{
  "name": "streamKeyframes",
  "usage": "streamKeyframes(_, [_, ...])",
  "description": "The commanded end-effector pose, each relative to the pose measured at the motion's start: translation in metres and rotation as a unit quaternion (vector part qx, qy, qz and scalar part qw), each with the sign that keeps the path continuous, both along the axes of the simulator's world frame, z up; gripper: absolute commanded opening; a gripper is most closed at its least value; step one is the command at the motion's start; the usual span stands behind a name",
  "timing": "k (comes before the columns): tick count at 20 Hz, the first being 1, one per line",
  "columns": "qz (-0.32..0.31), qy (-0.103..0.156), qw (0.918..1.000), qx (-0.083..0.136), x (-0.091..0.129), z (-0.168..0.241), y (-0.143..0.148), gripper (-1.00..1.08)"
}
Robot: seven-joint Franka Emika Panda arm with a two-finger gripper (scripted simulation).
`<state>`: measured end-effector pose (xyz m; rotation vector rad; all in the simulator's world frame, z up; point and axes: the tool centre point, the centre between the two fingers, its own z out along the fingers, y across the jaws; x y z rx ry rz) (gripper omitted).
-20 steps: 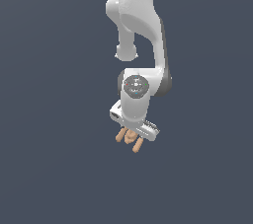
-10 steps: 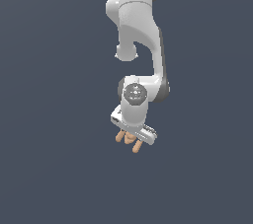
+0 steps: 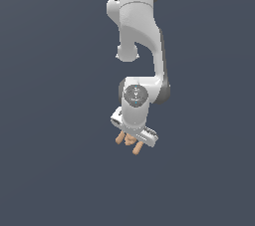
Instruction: Pick up the object and move it to a goal position.
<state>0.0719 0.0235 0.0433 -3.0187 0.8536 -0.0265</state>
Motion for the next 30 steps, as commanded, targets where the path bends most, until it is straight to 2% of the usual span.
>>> streamKeyframes(1, [0.001, 0.009, 1.0000, 0.000, -0.006, -0.011, 0.002, -1.00])
streamKeyframes(3, [-0.001, 0.000, 1.0000, 0.000, 0.000, 0.000, -0.001, -1.00])
streamKeyframes(6, [-0.001, 0.000, 1.0000, 0.000, -0.001, 0.002, 0.000, -1.00])
streamKeyframes(16, [0.000, 0.001, 1.0000, 0.000, -0.012, 0.043, 0.013, -1.00])
streamKeyframes(22, [0.000, 0.002, 1.0000, 0.000, -0.025, 0.095, 0.031, -1.00])
streamKeyframes(30, [0.000, 0.004, 1.0000, 0.000, -0.048, 0.186, 0.060, -1.00])
